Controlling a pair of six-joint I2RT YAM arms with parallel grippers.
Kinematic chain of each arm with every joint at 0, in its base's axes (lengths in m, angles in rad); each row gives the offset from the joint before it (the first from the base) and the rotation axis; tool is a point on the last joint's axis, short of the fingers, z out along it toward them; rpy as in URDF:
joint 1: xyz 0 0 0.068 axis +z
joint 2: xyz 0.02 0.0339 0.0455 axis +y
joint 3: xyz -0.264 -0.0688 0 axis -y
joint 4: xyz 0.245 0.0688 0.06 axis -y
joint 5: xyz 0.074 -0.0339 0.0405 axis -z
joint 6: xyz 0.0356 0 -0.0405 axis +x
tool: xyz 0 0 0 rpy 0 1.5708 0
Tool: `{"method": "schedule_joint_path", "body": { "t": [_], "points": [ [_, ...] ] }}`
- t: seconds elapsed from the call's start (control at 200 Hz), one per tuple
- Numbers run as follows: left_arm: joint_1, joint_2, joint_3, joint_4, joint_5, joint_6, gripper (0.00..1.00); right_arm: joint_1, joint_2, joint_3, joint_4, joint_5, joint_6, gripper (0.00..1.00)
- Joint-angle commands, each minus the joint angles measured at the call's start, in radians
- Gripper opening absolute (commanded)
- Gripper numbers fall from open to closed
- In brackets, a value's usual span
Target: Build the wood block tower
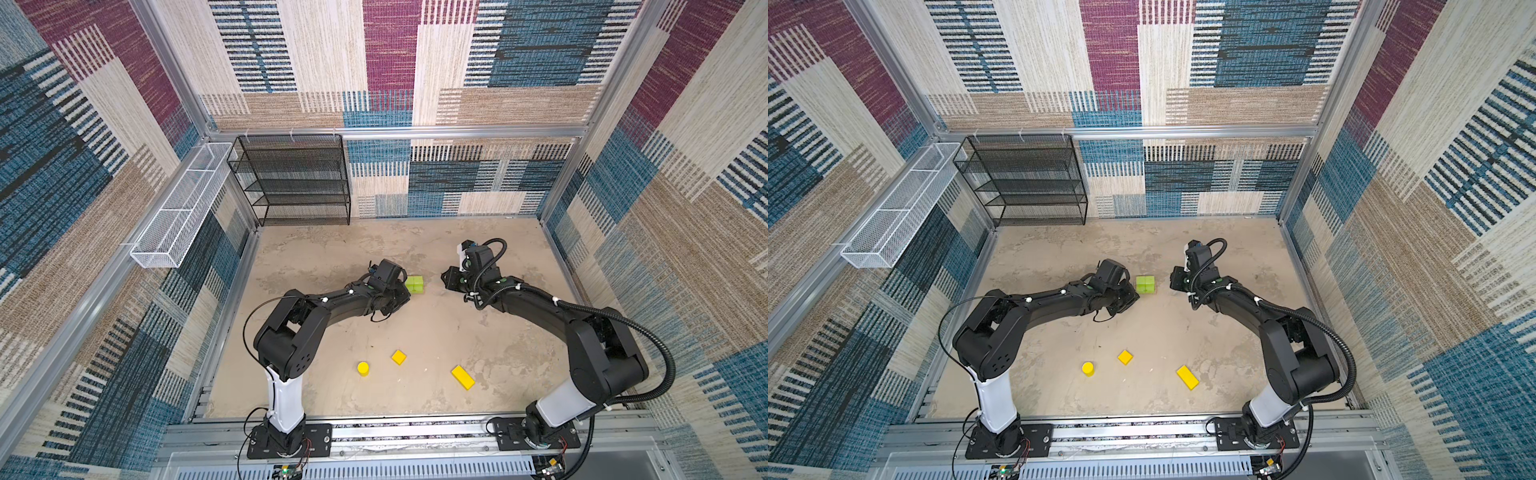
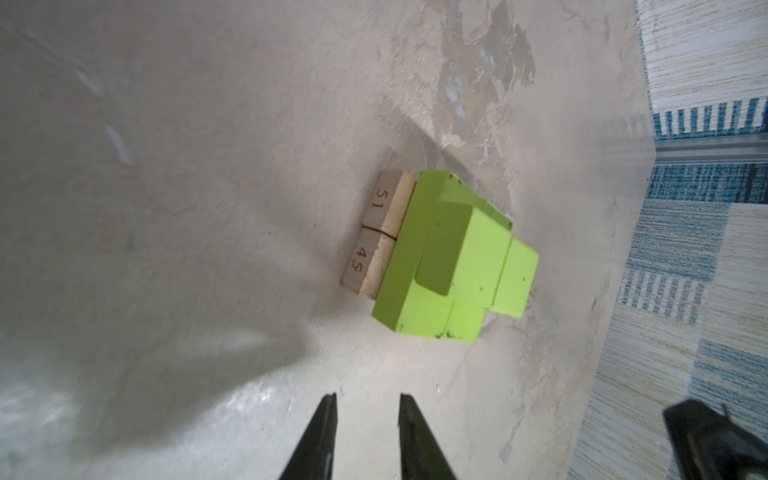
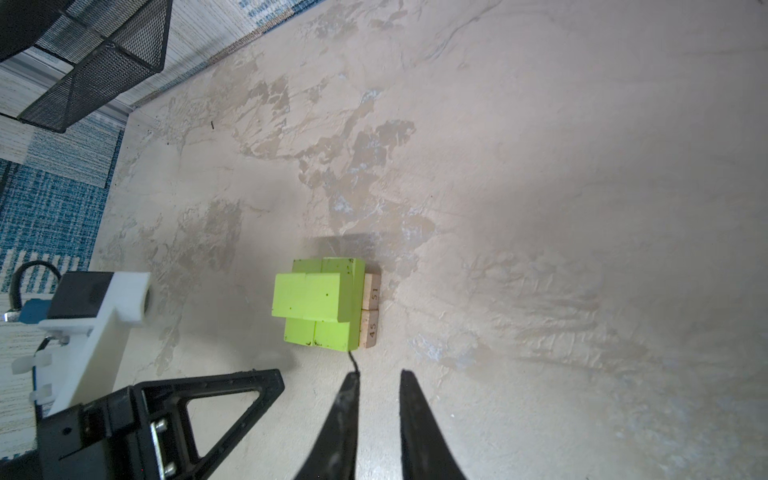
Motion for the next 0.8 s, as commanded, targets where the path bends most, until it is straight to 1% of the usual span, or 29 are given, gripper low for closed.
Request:
{"method": "schedule_joint_path", "body": {
  "t": [0.0,0.24,0.796],
  "points": [
    [0.000,0.015,0.015,-0.010,-0.017,-0.021,0.33,-0.001,-0.002,-0.003,0.033,0.001,-0.002,0.21],
    [-0.001,0.034,0.002,0.013,-0.018,-0.046,0.33,-0.005,0.001,-0.004,0.036,-0.003,0.001,0.21],
    [0.002,0.039,-0.009,0.027,-0.073,-0.066,0.33,-0.009,0.005,-0.006,0.037,-0.004,0.003,0.21]
  ]
}}
